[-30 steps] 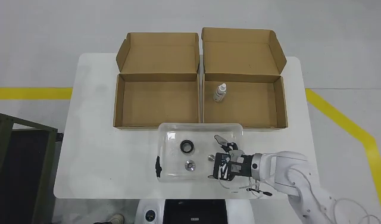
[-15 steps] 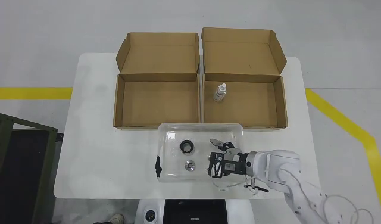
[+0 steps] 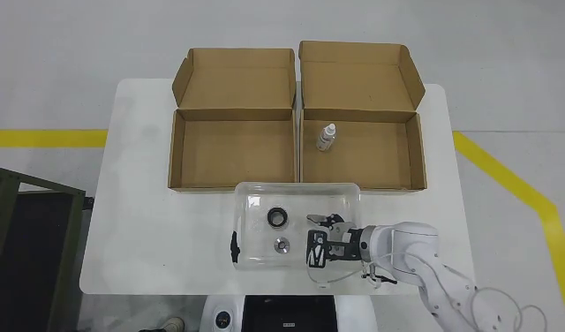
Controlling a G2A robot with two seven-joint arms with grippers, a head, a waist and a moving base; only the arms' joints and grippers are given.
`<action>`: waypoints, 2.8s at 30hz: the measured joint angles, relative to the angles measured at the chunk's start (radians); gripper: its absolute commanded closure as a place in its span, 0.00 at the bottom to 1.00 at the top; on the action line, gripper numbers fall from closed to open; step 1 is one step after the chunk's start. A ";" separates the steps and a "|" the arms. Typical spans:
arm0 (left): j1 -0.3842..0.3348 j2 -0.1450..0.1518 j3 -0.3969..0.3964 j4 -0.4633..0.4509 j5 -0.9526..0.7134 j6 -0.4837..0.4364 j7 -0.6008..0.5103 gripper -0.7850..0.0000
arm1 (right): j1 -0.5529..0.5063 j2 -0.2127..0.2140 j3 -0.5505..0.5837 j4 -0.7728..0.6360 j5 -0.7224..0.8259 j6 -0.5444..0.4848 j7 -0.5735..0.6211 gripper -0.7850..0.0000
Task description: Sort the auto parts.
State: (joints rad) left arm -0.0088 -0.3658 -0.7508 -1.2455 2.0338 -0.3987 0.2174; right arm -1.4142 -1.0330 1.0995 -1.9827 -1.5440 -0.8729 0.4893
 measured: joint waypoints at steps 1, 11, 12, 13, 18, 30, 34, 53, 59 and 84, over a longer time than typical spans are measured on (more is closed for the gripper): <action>0.000 0.000 0.000 0.000 0.000 0.000 0.000 0.00 | 0.001 0.001 -0.001 0.001 -0.002 -0.002 0.002 0.52; 0.000 0.000 0.000 0.000 0.000 0.000 0.000 0.00 | 0.016 0.003 -0.024 0.012 -0.027 -0.018 0.009 0.57; 0.000 0.000 0.000 0.000 0.000 0.000 0.000 0.00 | 0.017 0.003 -0.026 0.013 -0.029 -0.019 0.009 0.58; 0.000 0.000 0.000 0.000 0.000 0.000 0.000 0.00 | 0.020 0.003 -0.029 0.014 -0.032 -0.020 0.010 0.62; 0.000 0.000 0.000 0.000 0.000 0.000 0.000 0.00 | 0.033 0.003 -0.039 0.022 -0.041 -0.016 0.011 0.73; 0.000 0.000 0.000 0.000 0.000 0.000 0.000 0.00 | 0.066 0.002 -0.045 0.035 -0.016 -0.008 0.005 1.00; 0.000 0.000 0.000 0.000 0.000 0.000 0.000 0.00 | 0.053 0.006 -0.014 0.021 0.049 -0.004 -0.007 1.00; 0.000 0.000 0.000 0.000 0.000 0.000 0.000 0.00 | -0.014 0.019 0.177 -0.113 0.518 0.167 -0.063 1.00; 0.000 0.000 0.000 0.000 0.000 0.000 0.000 0.00 | -0.051 0.017 0.236 -0.093 0.679 0.280 -0.118 1.00; 0.000 0.000 0.000 0.000 0.000 0.000 0.000 0.00 | -0.102 0.010 0.316 -0.060 0.960 0.433 -0.185 1.00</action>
State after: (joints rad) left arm -0.0088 -0.3658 -0.7508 -1.2455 2.0338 -0.3987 0.2174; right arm -1.5157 -1.0234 1.4157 -2.0430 -0.5837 -0.4395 0.3040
